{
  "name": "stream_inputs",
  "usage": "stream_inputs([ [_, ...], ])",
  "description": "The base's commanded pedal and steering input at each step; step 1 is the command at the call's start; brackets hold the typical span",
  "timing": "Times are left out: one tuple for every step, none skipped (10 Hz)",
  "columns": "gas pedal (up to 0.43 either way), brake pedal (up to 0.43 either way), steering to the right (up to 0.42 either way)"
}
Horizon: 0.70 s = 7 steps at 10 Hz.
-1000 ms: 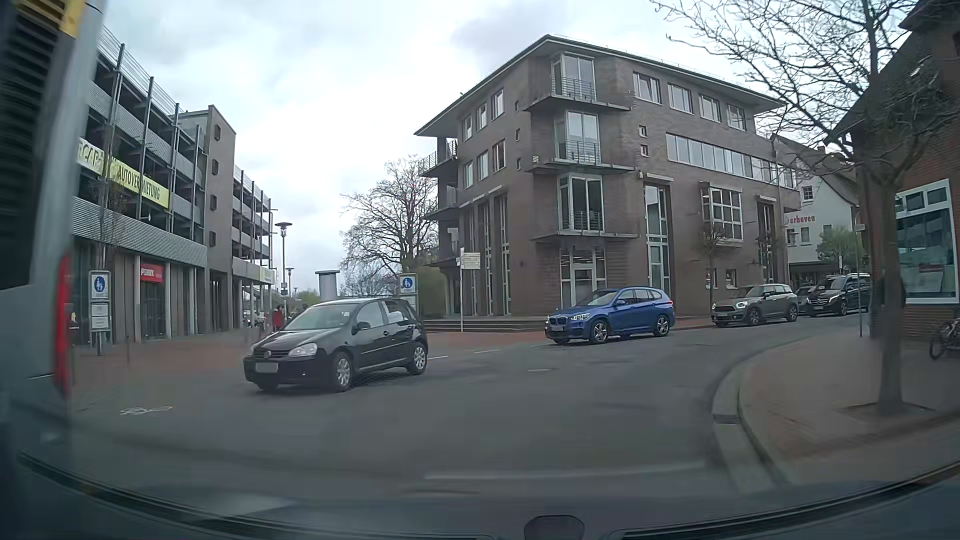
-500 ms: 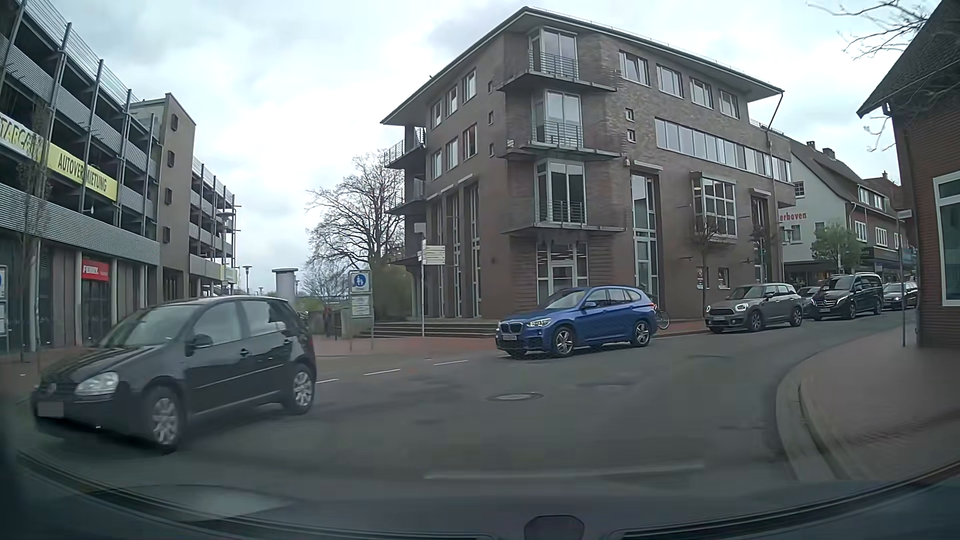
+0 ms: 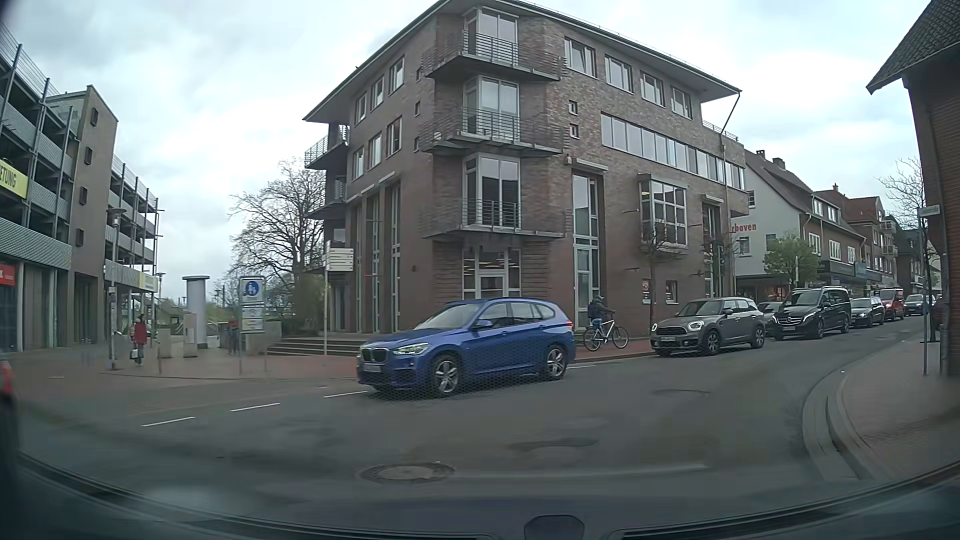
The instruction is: Follow the waypoints while adhering to traffic rules and regulations
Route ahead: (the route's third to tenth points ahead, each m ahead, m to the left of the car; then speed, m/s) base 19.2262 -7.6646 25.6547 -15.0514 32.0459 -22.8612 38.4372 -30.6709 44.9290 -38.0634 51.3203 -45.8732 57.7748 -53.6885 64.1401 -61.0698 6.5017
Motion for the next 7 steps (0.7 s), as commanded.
stream_inputs([
  [0.169, 0.000, 0.203],
  [0.169, 0.006, 0.209],
  [0.169, 0.000, 0.211],
  [0.157, 0.000, 0.215],
  [0.157, 0.000, 0.225],
  [0.157, 0.000, 0.236],
  [0.150, 0.000, 0.253],
])
